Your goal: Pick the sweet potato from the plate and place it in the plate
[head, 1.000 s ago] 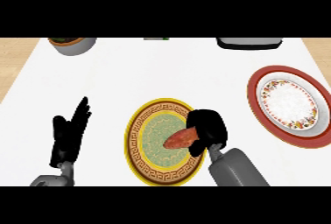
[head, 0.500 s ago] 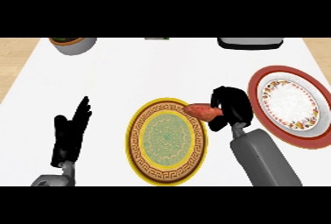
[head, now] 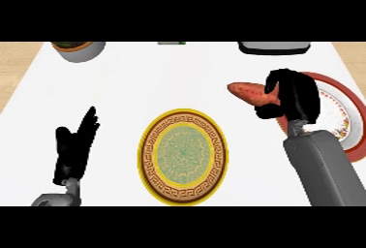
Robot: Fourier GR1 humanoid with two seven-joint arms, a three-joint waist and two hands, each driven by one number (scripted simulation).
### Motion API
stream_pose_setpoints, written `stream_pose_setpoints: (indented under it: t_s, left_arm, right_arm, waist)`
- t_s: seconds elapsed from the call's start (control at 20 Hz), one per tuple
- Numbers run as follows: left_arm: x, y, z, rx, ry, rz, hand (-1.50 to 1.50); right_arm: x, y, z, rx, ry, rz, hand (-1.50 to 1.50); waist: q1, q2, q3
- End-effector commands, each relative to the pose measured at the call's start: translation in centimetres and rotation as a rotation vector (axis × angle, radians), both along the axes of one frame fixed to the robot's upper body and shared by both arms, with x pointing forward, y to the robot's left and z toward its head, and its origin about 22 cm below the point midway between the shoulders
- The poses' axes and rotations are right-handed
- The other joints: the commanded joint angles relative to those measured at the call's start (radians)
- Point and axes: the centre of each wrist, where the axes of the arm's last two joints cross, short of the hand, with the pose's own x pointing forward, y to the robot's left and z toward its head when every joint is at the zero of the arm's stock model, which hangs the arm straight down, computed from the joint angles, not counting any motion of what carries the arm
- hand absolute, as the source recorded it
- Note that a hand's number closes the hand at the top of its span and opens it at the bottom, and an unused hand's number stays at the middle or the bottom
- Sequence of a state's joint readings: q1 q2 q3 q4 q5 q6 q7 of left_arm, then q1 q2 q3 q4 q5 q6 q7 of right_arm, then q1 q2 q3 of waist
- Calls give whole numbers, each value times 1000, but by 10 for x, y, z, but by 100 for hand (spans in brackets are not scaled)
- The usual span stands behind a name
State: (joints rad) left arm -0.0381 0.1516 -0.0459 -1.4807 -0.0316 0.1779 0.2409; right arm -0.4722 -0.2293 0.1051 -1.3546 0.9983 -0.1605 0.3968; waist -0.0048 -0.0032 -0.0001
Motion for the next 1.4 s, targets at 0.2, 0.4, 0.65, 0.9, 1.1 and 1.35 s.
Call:
stream_pose_setpoints:
  t_s: [0.2,0.4,0.65,0.9,1.1,1.35]
  left_arm:
    - [9,17,5,10,7,19,0]
    - [-15,3,-1,10,1,8,0]
    - [-7,10,-5,-4,5,-10,0]
    - [5,2,-1,-5,-13,-17,0]
    - [-1,10,-7,0,-5,-18,0]
    - [5,-9,2,31,-17,-15,0]
  right_arm:
    - [-17,-47,42,40,-130,-211,150]
    - [-26,-71,57,60,-126,-269,150]
    - [7,-99,42,76,-69,-317,150]
    - [12,-150,4,59,-25,-340,150]
    - [24,-170,-13,70,60,-348,150]
    - [25,-192,-26,136,235,-310,150]
  waist:
    - [-3,1,0]
    - [2,0,0]
    - [9,4,0]
    - [9,5,0]
    - [15,7,1]
    - [22,9,1]
